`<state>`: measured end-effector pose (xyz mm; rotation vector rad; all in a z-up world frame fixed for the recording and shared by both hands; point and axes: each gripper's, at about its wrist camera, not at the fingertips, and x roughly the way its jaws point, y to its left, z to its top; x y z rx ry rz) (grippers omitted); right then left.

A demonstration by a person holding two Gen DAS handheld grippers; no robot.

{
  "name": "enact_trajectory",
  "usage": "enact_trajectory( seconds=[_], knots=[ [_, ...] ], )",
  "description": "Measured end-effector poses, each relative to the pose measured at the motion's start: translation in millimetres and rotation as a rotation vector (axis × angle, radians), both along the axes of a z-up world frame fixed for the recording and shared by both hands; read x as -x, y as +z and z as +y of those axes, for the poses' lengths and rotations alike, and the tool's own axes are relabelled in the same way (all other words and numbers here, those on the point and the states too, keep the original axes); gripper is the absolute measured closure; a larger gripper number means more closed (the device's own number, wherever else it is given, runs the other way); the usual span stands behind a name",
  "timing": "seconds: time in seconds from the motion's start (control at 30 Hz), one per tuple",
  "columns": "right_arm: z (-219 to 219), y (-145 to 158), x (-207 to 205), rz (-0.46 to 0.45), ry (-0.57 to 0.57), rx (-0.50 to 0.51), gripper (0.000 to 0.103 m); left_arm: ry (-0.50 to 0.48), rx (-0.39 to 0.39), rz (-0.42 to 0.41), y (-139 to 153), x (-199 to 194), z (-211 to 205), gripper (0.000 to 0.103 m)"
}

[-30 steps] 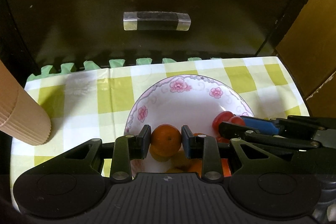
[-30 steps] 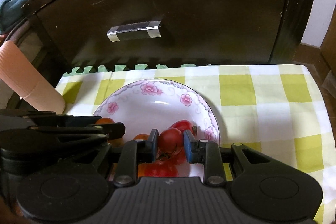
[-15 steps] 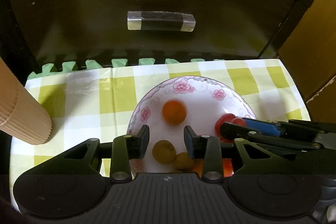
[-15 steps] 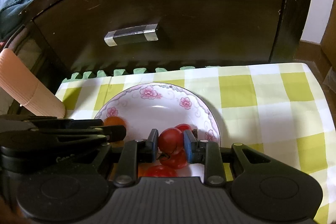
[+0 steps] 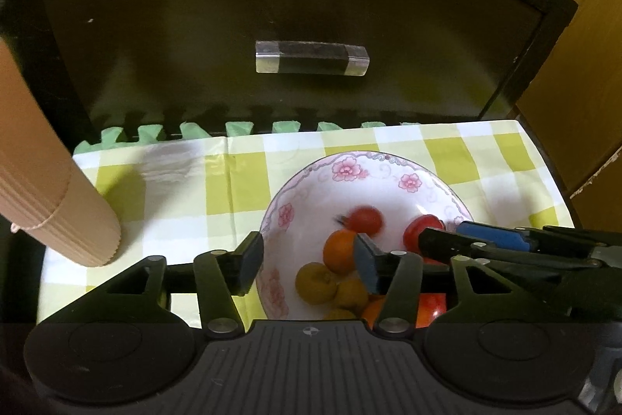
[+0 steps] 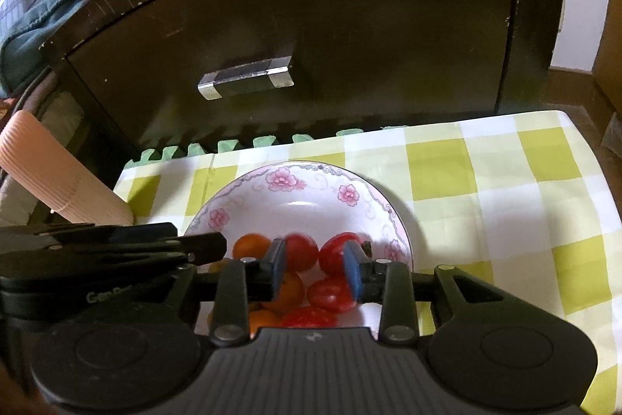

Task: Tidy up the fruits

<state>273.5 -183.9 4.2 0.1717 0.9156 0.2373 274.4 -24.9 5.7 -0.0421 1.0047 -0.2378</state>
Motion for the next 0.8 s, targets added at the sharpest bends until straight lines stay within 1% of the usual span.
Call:
enact_trajectory(
  seconds=[0.27, 0.43, 0.63, 0.8],
  knots=[
    [-2.0, 1.0, 19.8, 0.001, -0.013, -0.001, 0.071, -0.006, -0.020, -0.017, 0.7, 22.3, -0.2, 0.035],
    [-3.7, 4.2, 36.1, -0.004, -0.019, -0.005, 0.071, 0.000, -0.027, -0.047, 3.8, 39.2, 1.8, 0.025],
    [-6.3, 6.1, 59.9, -0.001, -0.028, -0.004, 0.067, 0.014, -0.027, -0.057, 6.4, 61.3, 3.7, 0.018],
    [-7.5, 5.4, 79.9, 0.008, -0.034, -0.007, 0.067, 0.024, -0.029, -0.077, 10.5, 81.0, 4.5, 0.016]
  ],
)
